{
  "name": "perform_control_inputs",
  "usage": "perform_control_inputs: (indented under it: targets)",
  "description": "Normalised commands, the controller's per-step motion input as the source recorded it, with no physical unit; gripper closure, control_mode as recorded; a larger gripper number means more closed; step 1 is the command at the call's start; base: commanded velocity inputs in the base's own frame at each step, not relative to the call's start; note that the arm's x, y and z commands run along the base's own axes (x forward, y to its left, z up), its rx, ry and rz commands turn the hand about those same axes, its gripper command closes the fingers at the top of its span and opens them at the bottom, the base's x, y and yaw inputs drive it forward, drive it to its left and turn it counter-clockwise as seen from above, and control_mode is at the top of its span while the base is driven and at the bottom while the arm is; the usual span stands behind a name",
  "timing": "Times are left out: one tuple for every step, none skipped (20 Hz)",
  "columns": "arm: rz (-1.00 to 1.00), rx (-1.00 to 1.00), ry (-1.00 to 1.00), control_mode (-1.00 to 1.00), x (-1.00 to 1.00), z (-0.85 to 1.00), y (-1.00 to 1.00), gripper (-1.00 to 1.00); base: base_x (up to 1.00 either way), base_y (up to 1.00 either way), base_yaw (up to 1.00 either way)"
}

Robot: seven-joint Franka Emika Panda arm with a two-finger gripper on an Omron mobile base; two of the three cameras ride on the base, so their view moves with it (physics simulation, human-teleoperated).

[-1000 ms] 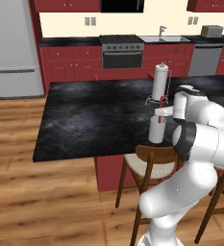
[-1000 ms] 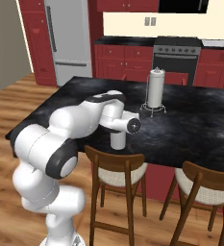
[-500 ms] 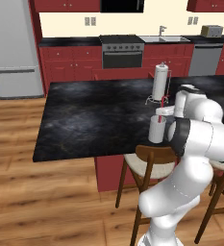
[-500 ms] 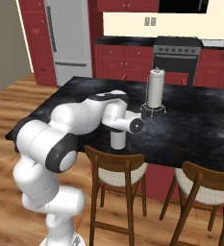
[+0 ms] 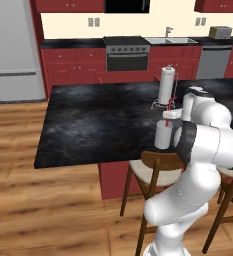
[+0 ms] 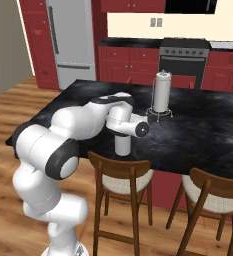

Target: Take a straw from the drawer in front and place it inside the glass cup on the dining counter.

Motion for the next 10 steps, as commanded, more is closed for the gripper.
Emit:
perform_control_inputs:
  targets:
    - [0.00, 0.00, 0.00, -1.00, 0.00, 0.00, 0.00, 1.00, 0.00, 0.00, 0.00]
    - [-0.01, 0.00, 0.00, -1.00, 0.19, -0.02, 0.00, 1.00, 0.00, 0.00, 0.00]
    - [-0.01, 0.00, 0.00, -1.00, 0.22, -0.06, 0.00, 1.00, 0.00, 0.00, 0.00]
    - [-0.01, 0.00, 0.00, -1.00, 0.30, -0.11, 0.00, 1.00, 0.00, 0.00, 0.00]
    - [-0.01, 0.00, 0.00, -1.00, 0.24, -0.16, 0.00, 1.00, 0.00, 0.00, 0.00]
    - [-0.01, 0.00, 0.00, -1.00, 0.18, -0.21, 0.00, 1.00, 0.00, 0.00, 0.00]
    - [-0.01, 0.00, 0.00, -1.00, 0.16, -0.21, 0.00, 1.00, 0.00, 0.00, 0.00]
    - [-0.01, 0.00, 0.00, -1.00, 0.10, -0.18, 0.00, 1.00, 0.00, 0.00, 0.00]
    - [0.00, 0.00, 0.00, -1.00, 0.05, -0.19, 0.00, 1.00, 0.00, 0.00, 0.00]
    - [0.00, 0.00, 0.00, -1.00, 0.00, -0.24, 0.00, 1.00, 0.00, 0.00, 0.00]
